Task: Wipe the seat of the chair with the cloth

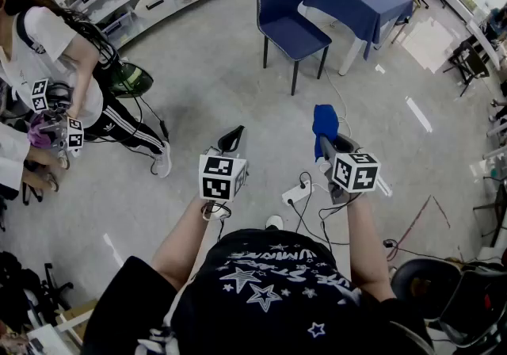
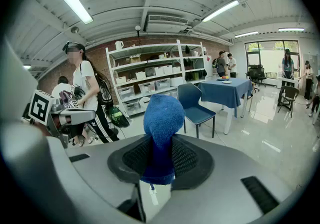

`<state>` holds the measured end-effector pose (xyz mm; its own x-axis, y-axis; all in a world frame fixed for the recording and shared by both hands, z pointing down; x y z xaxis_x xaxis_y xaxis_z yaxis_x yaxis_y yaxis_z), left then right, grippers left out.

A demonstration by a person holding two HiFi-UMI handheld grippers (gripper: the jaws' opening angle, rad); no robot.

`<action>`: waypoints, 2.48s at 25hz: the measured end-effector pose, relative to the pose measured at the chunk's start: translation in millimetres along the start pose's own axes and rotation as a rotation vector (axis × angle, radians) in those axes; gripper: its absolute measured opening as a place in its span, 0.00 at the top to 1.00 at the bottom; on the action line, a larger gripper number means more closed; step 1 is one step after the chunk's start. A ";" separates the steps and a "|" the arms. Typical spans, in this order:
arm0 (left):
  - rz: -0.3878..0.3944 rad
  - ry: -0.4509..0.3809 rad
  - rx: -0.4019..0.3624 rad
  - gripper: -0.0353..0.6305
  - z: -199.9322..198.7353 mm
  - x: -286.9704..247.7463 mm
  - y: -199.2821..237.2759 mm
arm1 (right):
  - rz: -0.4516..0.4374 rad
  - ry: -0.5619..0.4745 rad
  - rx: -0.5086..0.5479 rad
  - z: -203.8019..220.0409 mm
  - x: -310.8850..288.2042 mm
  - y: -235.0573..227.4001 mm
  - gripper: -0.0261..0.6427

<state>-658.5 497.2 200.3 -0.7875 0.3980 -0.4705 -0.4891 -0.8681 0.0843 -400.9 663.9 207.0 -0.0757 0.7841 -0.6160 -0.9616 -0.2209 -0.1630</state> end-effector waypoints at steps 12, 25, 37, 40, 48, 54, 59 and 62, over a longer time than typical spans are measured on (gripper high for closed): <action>-0.013 0.030 0.001 0.92 -1.2 -7.6 -24.3 | -0.033 0.010 -0.002 4.7 3.8 -20.4 0.81; -0.129 0.040 0.040 0.92 6.5 -19.0 -55.2 | -0.111 -0.003 -0.042 8.6 -9.8 -75.7 0.81; -0.130 0.057 0.060 0.92 -12.9 -77.2 0.3 | -0.108 0.037 -0.062 -19.0 -75.6 -86.7 0.80; -0.110 0.070 0.067 0.92 -23.9 -115.1 24.1 | -0.086 0.049 -0.074 -40.2 -105.5 -100.8 0.80; -0.071 0.106 0.081 0.92 -94.3 -237.9 114.5 | -0.046 0.097 -0.107 -140.9 -225.1 -143.9 0.80; -0.033 0.156 0.079 0.92 -135.6 -343.9 170.0 | -0.041 0.125 -0.143 -197.8 -316.3 -177.9 0.80; 0.010 0.173 0.056 0.92 -177.6 -404.1 214.6 | -0.018 0.133 -0.178 -257.0 -361.3 -190.1 0.80; 0.021 0.161 0.059 0.92 -197.0 -430.6 230.9 | -0.006 0.141 -0.155 -283.7 -379.2 -198.4 0.80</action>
<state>-358.5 66.9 249.4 -0.7296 0.3235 -0.6025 -0.4982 -0.8550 0.1442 -106.5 245.8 254.2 -0.0222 0.6994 -0.7143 -0.9091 -0.3115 -0.2767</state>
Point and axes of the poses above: the fingertips, and each gripper's own axes: x backward along the fingers, y to its left, z out of its underside, the point moved 10 cm from there along x, backward along the fingers, and after that the axes turned 8 degrees about y, right-handed, at the moved point
